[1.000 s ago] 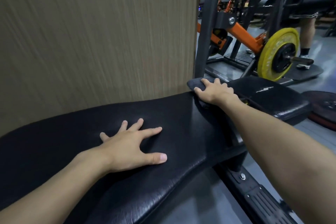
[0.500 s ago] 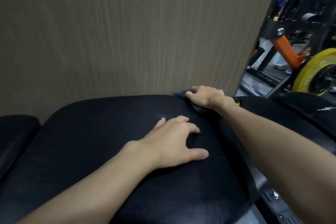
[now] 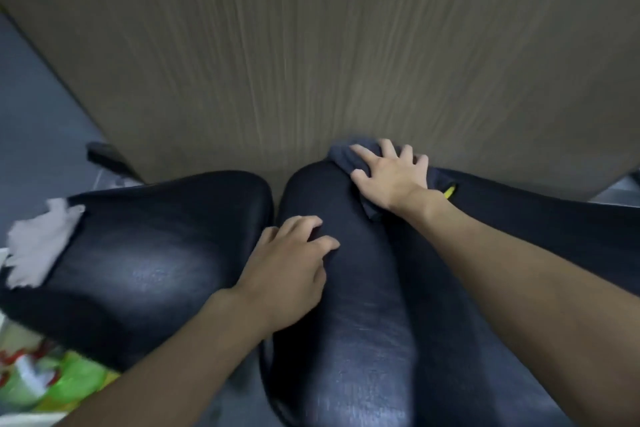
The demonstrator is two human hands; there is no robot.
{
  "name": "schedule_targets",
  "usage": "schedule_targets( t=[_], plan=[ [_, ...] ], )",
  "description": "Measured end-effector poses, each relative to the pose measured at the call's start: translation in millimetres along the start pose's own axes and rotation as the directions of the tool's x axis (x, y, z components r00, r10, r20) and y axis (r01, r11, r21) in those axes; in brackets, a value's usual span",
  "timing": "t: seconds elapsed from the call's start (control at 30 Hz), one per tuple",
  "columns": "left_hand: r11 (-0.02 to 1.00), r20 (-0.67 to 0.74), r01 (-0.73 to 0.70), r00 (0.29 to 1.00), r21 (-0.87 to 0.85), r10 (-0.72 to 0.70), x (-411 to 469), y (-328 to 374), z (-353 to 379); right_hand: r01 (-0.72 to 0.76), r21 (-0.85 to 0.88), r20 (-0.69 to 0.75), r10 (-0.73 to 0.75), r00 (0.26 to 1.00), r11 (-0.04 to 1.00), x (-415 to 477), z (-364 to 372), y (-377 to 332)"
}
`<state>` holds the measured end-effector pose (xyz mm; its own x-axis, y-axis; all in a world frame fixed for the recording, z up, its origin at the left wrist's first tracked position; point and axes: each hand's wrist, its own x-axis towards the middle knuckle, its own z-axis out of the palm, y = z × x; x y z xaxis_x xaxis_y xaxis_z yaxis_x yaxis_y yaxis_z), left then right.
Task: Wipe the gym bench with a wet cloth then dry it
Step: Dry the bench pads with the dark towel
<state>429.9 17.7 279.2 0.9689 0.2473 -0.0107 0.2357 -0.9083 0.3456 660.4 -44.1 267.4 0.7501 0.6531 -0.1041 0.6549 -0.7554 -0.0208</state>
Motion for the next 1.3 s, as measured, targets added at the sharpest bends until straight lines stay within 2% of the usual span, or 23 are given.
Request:
schedule_targets(
  t=[0.1,0.2,0.27,0.37,0.47,0.53,0.67,0.87,1.03,1.13,1.23,1.3],
  plan=[
    [0.994,0.009,0.085,0.996,-0.062,-0.085,-10.0,-13.4,-8.8,0.122,0.019,0.001,-0.122,0.992,0.992,-13.0,-0.8,-39.7],
    [0.963,-0.064,0.184,0.978,-0.195,-0.200,-13.7,-19.3,-18.6,0.326,-0.008,-0.059,-0.326,0.944,0.945,-39.6,5.2,-76.0],
    [0.935,-0.140,0.259,0.944,-0.243,-0.298,-13.5,-21.8,-26.3,0.411,0.003,-0.047,-0.411,0.910,0.911,-58.1,9.4,-86.7],
    [0.911,-0.159,0.334,0.912,-0.243,-0.377,-7.8,-12.0,-38.1,0.454,0.024,-0.033,-0.453,0.891,0.891,-83.8,6.0,-78.4],
    [0.913,-0.108,0.342,0.922,-0.224,-0.372,3.6,16.5,-43.8,0.482,-0.019,-0.027,-0.482,0.876,0.876,-114.7,-0.8,-52.3],
    [0.927,-0.061,0.320,0.940,-0.194,-0.337,12.6,46.1,-43.0,0.444,-0.001,-0.016,-0.444,0.896,0.896,-134.0,-4.6,-19.9],
    [0.943,0.006,0.286,0.957,-0.169,-0.289,38.7,130.3,-26.5,0.282,0.150,-0.015,-0.283,0.959,0.948,-166.8,-13.3,85.7],
    [0.935,0.022,0.241,0.970,-0.259,-0.243,108.3,329.9,47.0,0.090,0.279,-0.028,-0.085,0.996,0.956,-233.7,-32.6,303.0],
    [0.918,0.084,0.223,0.975,-0.327,-0.207,161.2,485.1,108.4,-0.043,0.251,-0.072,0.063,0.995,0.967,-279.2,-42.1,471.1],
    [0.934,0.089,0.170,0.985,-0.313,-0.149,188.7,533.7,133.5,-0.107,0.244,-0.136,0.144,0.980,0.964,-286.5,-41.6,527.1],
    [0.956,0.109,0.126,0.989,-0.265,-0.100,212.6,553.4,156.1,-0.140,0.227,-0.186,0.184,0.965,0.964,-282.5,-35.2,551.4],
    [0.966,0.094,0.095,0.993,-0.241,-0.074,225.4,553.1,171.1,-0.172,0.192,-0.128,0.198,0.972,0.966,-274.0,-24.3,558.9]
  ],
)
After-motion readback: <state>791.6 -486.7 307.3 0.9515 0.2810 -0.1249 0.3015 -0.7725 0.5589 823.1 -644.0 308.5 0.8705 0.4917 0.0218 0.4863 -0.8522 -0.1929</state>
